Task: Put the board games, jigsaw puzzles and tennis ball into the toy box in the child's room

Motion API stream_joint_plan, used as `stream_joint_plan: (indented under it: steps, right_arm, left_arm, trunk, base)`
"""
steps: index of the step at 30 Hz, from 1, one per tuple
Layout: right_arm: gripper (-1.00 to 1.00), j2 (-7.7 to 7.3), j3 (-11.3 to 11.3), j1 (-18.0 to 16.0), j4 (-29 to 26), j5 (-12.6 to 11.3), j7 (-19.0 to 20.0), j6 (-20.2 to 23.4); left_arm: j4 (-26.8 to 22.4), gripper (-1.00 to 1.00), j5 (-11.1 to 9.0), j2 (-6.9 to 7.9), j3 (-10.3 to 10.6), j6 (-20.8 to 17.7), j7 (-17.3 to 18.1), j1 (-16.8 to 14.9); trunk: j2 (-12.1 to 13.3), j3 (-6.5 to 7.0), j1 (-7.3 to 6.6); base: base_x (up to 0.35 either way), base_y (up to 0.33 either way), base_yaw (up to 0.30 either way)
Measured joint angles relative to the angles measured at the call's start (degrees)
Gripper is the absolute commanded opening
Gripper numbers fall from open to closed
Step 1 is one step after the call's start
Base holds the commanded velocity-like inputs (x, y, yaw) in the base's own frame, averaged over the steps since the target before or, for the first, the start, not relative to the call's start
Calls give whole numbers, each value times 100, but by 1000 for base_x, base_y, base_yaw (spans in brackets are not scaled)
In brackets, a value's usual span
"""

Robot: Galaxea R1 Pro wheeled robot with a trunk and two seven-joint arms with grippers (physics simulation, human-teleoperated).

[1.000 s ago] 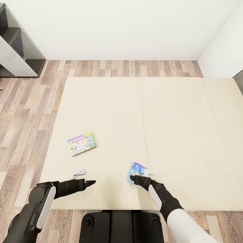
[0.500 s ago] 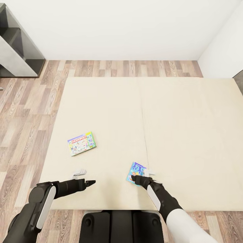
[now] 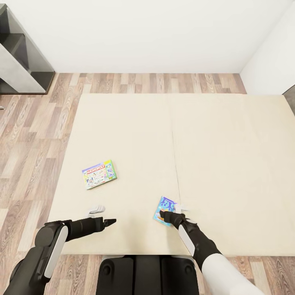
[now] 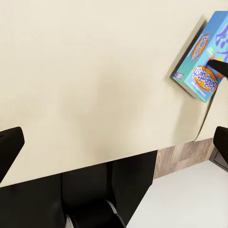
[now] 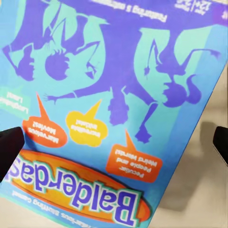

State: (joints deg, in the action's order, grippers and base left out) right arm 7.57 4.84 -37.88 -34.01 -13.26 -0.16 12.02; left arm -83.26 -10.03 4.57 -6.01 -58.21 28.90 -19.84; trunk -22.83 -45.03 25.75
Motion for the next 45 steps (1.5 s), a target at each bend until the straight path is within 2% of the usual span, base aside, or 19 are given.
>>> stream_joint_plan:
  steps: [15,21,25,29,33,45]
  right_arm:
    - [100,29,2,0,-16,10,0,-115]
    - [100,47,5,0,-15,26,0,-307]
    - [100,50,3,0,-12,127,-2,-374]
    - [100,75,-2,0,-9,398,-6,-417]
    - [100,113,-3,0,-9,523,-7,-432]
    - [100,201,-4,0,-8,602,-8,-438]
  left_arm:
    - [-2,100,0,0,1,0,0,0]
    - [1,100,0,0,1,0,0,0]
    - [0,100,0,0,1,0,0,0]
    - [1,100,0,0,1,0,0,0]
    - [3,100,0,0,1,0,0,0]
    - [-1,100,0,0,1,-1,0,0]
  trunk:
    - [0,0,0]
    - [0,0,0]
    - [0,0,0]
    - [0,0,0]
    - [0,0,0]
    - [0,0,0]
  base:
    - [0,0,0]
    - [0,0,0]
    - [0,0,0]
    - [0,0,0]
    - [0,0,0]
    - [0,17,0]
